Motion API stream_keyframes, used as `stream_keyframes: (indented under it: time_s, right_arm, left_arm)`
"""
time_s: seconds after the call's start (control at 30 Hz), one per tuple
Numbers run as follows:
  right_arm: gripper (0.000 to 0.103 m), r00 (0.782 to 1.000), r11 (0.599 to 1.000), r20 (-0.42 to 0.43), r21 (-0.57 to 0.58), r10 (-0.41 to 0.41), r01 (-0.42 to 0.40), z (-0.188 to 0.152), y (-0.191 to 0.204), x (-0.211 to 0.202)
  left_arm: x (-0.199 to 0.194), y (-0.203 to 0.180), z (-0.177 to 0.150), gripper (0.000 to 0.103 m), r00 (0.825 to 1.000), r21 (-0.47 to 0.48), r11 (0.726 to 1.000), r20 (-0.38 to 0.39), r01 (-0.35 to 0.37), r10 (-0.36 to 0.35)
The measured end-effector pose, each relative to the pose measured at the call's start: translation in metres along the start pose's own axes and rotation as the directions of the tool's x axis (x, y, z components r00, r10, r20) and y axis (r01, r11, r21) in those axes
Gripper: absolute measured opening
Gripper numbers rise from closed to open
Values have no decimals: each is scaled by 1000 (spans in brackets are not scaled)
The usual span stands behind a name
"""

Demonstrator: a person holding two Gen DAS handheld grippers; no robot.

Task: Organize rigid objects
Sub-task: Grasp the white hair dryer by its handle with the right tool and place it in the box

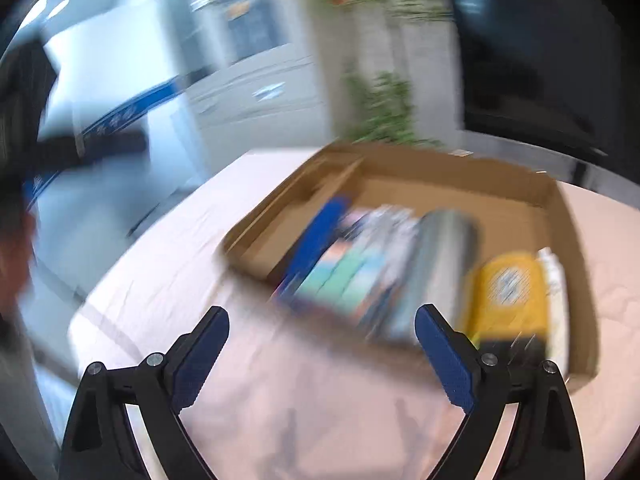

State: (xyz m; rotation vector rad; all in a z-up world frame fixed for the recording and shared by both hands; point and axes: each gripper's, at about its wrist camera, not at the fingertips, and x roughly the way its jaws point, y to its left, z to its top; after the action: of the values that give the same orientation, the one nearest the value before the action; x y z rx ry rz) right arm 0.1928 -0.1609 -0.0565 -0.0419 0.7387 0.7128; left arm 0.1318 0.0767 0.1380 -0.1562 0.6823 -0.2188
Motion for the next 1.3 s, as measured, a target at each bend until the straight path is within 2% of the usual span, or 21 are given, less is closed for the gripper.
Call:
stream_keyframes:
  time_s: [0.07,0.1,0.17,0.23,0.3,0.37,0.43,0.47,0.5,0.6,0.63,0.67,0.73,0.77,0.8,0.87,0.97,1.03,1.13,1.17,1.3]
  right_arm:
    - [95,994,992,-20,-63,104,-105,-29,32,-6]
    - [95,989,986,-36,-80,142,-145,-38,43,-5]
    - [94,966,963,-112,-112,234,-246,-67,69,2]
    - [91,937,933,-182,-148,300,-327,-96,93,9]
    - [82,935,925,-221,-202,277,-322,-118,106,15]
    - [62,920,918,-281,-207,274,-337,-134,114,22]
    - [47,913,914,-320,-229,253,-334,-145,121,28]
    - [36,917,913,-330,-258,224,-316,-149,125,28]
    - [31,918,913,-334,-267,212,-308,-152,126,28]
    - [24,915,929,-339,-212,220,-302,-157,121,24]
    - [24,911,936,-339,-174,234,-305,-157,117,24]
    - [24,909,940,-341,-155,239,-305,-161,115,24]
    - [24,902,945,-350,-115,251,-308,-161,118,26]
    - [24,900,945,-353,-106,256,-310,-160,119,28]
    - [24,901,947,-352,-99,255,-306,-159,123,30]
    - [24,906,952,-343,-90,247,-293,-157,127,30]
    - [24,907,955,-336,-58,255,-290,-148,126,38]
    - [24,910,958,-333,-60,246,-281,-147,134,44]
    - [24,934,966,-283,-74,218,-248,-132,137,37]
    - [24,945,968,-249,-73,213,-238,-120,134,34]
    - [24,987,984,-35,-88,155,-158,-45,127,19]
  left_arm:
    - [-36,3,-16,87,998,-34,998,36,-46,47]
    - [-49,8,-38,87,996,-77,994,33,-76,79]
    - [-52,20,-71,87,994,-142,984,-20,-108,106]
    - [-44,36,-123,87,993,-239,966,-84,-102,85]
    - [-29,50,-167,86,990,-344,937,-143,-65,17]
    - [-2,62,-217,84,976,-497,868,-191,-4,-105]
    - [20,61,-243,82,959,-572,818,-191,65,-209]
    - [32,56,-252,81,949,-587,804,-193,91,-248]
    - [37,52,-256,81,944,-588,803,-199,99,-262]
    - [64,40,-267,75,905,-599,790,-253,130,-341]
    - [70,38,-268,66,901,-589,801,-282,110,-331]
    - [76,39,-269,62,900,-583,808,-302,86,-314]
    - [82,39,-274,61,899,-595,801,-312,66,-306]
    - [83,40,-278,54,898,-593,804,-324,52,-297]
    - [84,42,-280,53,902,-592,805,-320,48,-289]
    - [83,46,-282,39,914,-580,815,-319,21,-251]
    - [83,47,-281,38,926,-571,821,-303,12,-224]
    - [81,44,-275,38,935,-540,842,-302,-8,-185]
    - [69,42,-245,38,957,-466,885,-251,9,-142]
    - [66,38,-223,38,967,-417,908,-222,22,-125]
    - [68,41,-126,36,986,-242,966,-116,88,-119]
